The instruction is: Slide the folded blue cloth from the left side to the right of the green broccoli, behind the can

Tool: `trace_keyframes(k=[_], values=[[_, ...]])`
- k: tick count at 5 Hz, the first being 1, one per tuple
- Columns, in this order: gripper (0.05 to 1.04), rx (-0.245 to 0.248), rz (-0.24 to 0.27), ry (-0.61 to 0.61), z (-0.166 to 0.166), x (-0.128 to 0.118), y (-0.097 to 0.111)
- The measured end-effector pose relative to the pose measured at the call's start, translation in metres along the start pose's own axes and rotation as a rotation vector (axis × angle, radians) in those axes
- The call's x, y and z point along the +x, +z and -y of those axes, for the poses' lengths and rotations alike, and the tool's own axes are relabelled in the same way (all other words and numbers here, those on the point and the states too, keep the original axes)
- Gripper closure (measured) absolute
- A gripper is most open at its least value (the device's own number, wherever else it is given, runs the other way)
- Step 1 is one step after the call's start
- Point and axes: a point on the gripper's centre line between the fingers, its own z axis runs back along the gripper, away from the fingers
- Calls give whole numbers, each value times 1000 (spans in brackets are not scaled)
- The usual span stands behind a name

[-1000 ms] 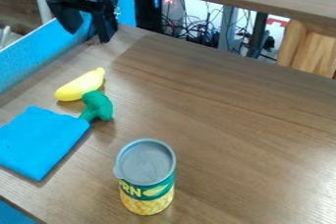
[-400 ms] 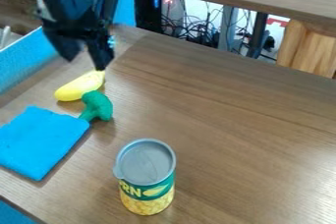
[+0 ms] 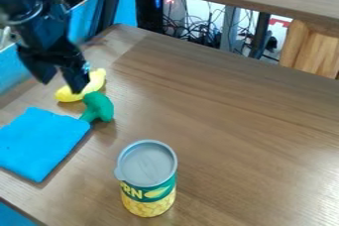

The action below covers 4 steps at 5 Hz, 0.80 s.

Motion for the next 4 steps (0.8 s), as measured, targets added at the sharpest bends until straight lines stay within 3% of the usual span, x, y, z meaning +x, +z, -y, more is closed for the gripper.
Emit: trace_keyframes(k=[1,2,3,4], values=[[79,25,-14,-39,-11,-16,-18],[79,15,-20,-50,-20,-32,-36],[79,8,-53,-59,-22,-42,-51],[79,37,-85,-67,-27,-49,-58]])
